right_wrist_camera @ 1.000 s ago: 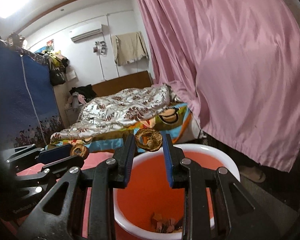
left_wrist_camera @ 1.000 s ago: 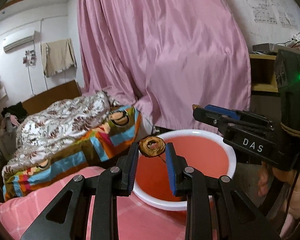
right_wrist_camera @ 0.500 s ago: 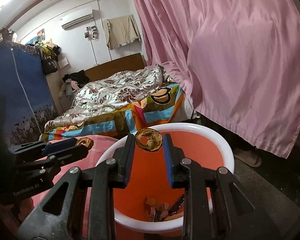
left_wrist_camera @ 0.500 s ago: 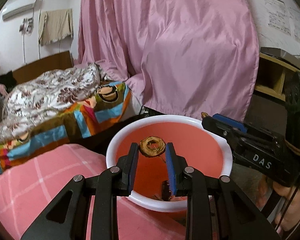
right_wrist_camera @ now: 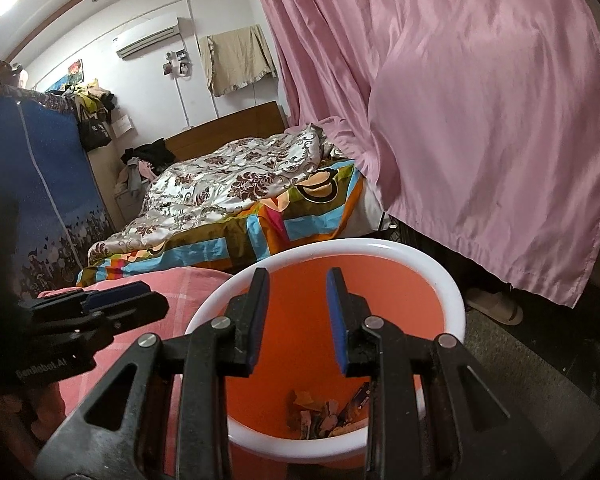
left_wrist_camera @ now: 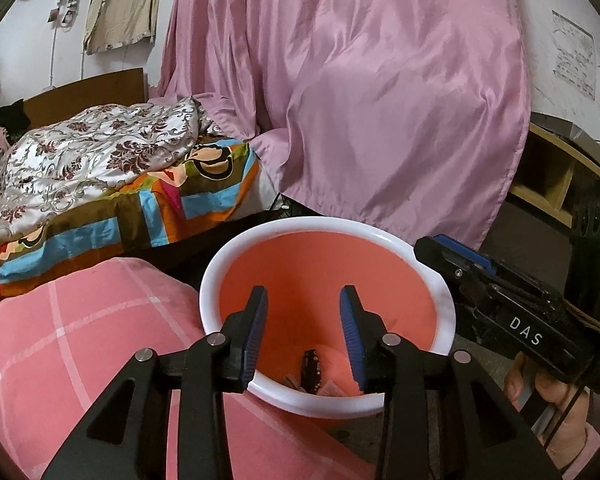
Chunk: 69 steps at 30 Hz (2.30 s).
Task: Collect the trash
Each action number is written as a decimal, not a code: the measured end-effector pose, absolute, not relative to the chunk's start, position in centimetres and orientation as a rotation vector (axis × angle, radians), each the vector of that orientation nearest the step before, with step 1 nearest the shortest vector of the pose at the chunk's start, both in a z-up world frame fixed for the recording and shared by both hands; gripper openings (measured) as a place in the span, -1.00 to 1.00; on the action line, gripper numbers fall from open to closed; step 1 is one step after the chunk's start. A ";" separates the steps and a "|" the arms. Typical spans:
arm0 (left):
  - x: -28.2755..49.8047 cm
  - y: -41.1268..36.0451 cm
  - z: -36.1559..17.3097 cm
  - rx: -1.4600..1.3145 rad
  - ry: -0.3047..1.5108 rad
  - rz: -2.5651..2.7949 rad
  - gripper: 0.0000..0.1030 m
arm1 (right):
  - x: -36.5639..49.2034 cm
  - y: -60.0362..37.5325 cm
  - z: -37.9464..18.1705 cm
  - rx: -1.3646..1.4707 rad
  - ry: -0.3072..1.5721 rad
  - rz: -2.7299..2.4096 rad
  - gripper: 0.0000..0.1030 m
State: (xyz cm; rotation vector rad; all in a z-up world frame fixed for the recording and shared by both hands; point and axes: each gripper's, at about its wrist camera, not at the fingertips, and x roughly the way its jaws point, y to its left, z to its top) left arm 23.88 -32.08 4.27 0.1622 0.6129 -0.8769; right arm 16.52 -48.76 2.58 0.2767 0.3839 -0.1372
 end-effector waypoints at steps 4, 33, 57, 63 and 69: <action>24.0 -31.6 4.6 0.149 0.612 -0.860 -0.37 | 16.4 -48.5 2.7 0.278 0.378 -0.136 -0.23; 21.7 -17.3 8.0 -0.017 0.451 -0.495 0.64 | 15.8 -40.1 5.3 0.227 0.226 -0.053 1.00; 11.5 -2.7 6.5 -0.166 0.298 -0.175 0.95 | 9.6 -28.1 5.9 0.082 0.054 0.142 1.00; 9.3 -1.1 5.7 -0.134 0.302 -0.147 0.95 | 7.6 -26.7 5.2 0.055 0.048 0.145 1.00; 8.2 -0.2 4.5 -0.123 0.314 -0.132 0.95 | 6.2 -26.2 4.4 0.040 0.049 0.122 1.00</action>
